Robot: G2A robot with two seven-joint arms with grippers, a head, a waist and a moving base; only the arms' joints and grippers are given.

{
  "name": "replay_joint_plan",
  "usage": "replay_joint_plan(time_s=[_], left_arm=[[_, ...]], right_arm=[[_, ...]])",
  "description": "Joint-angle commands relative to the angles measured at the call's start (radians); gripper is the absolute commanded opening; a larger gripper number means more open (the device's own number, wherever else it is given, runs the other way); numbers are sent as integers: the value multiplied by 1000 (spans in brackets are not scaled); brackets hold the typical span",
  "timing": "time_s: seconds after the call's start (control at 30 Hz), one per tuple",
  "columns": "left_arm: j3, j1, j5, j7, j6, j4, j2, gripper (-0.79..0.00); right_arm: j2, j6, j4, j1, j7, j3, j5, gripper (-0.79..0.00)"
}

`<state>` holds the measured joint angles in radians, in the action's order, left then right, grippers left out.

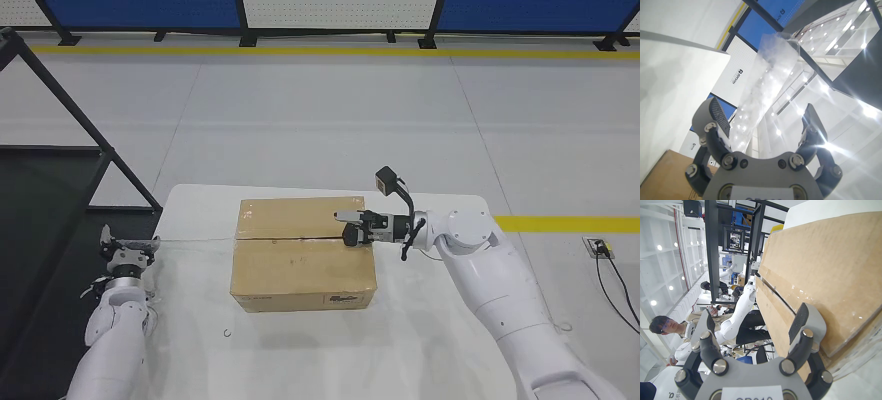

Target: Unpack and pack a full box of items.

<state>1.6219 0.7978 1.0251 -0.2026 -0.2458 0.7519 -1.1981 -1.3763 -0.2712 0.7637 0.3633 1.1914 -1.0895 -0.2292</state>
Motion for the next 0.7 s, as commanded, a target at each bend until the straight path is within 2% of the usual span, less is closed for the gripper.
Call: replay_joint_plan(time_s=[0.0,0.13,0.47,0.53,0.67], left_arm=[[3,22,-18,26,-13,25,0,0],[-3,77,-84,61,-57,96,0,0],[-4,79,-89,62,-57,97,0,0],[-1,86,-112,88,-57,100,2,0],[11,52,-142,170,-37,45,4,0]], right_arm=[[0,0,0,0,0,0,0,0],[0,0,0,0,0,0,0,0],[0,0,0,0,0,0,0,0],[0,0,0,0,0,0,0,0],[0,0,0,0,0,0,0,0]])
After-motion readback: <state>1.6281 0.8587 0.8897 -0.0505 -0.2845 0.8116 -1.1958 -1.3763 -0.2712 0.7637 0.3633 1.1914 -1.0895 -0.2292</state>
